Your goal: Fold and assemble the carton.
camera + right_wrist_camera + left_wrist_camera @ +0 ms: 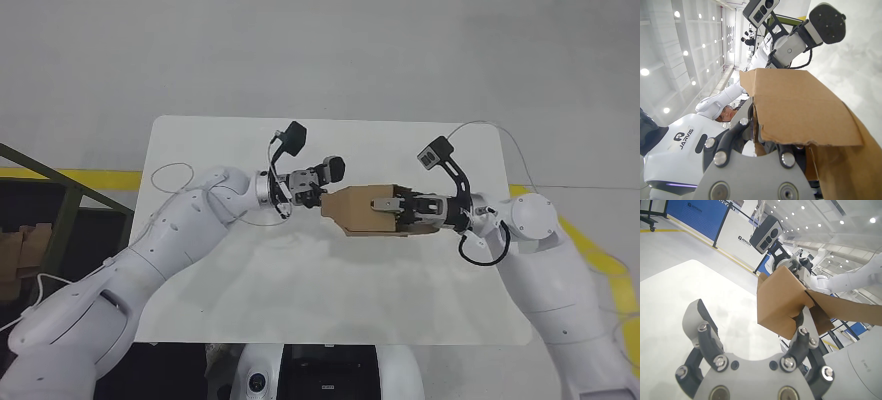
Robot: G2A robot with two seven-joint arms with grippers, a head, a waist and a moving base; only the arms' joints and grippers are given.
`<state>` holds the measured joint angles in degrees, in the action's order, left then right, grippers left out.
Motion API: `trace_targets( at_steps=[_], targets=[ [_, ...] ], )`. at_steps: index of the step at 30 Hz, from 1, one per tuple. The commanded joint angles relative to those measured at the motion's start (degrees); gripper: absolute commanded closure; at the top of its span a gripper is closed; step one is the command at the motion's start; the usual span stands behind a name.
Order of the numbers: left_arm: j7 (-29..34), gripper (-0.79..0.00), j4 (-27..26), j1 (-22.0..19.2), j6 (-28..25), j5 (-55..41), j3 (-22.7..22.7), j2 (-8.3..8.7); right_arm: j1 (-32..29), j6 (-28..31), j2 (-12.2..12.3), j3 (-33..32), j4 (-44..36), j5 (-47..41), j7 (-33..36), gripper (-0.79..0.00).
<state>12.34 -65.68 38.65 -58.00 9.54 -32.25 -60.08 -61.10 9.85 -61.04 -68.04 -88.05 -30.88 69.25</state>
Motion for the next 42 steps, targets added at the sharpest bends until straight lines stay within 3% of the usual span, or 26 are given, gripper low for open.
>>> trace_targets(
  at_steps=[1, 18, 29, 36, 42],
  targets=[
    [0.1, -0.785, 0.1, 0.0, 0.0, 0.0, -0.1, -0.16, 0.0, 0.0, 0.0, 0.1, 0.0, 0.0, 0.1, 0.0],
    [0.2, -0.785, 0.9, 0.5, 0.0, 0.5, -1.4, -1.08, 0.5, 0.0, 0.1, 0.0, 0.4, -0.2, -0.1, 0.0],
    [-2.6, -0.785, -1.0, 4.5, 0.0, 0.2, -4.8, 0.34, -1.3, 0.0, 0.5, -3.5, 1.8, -2.2, -4.0, 0.0],
    [-0.6, -0.785, -2.5, 5.7, 0.0, -0.7, -4.9, 0.65, -1.8, -0.1, 0.4, -3.4, 1.0, -2.1, -5.4, 0.0],
    [1.2, -0.785, -1.4, 4.5, 0.0, -1.4, -3.9, -0.19, -1.8, -0.3, 0.3, -2.8, 0.2, -1.7, -6.2, 0.0]
  ],
)
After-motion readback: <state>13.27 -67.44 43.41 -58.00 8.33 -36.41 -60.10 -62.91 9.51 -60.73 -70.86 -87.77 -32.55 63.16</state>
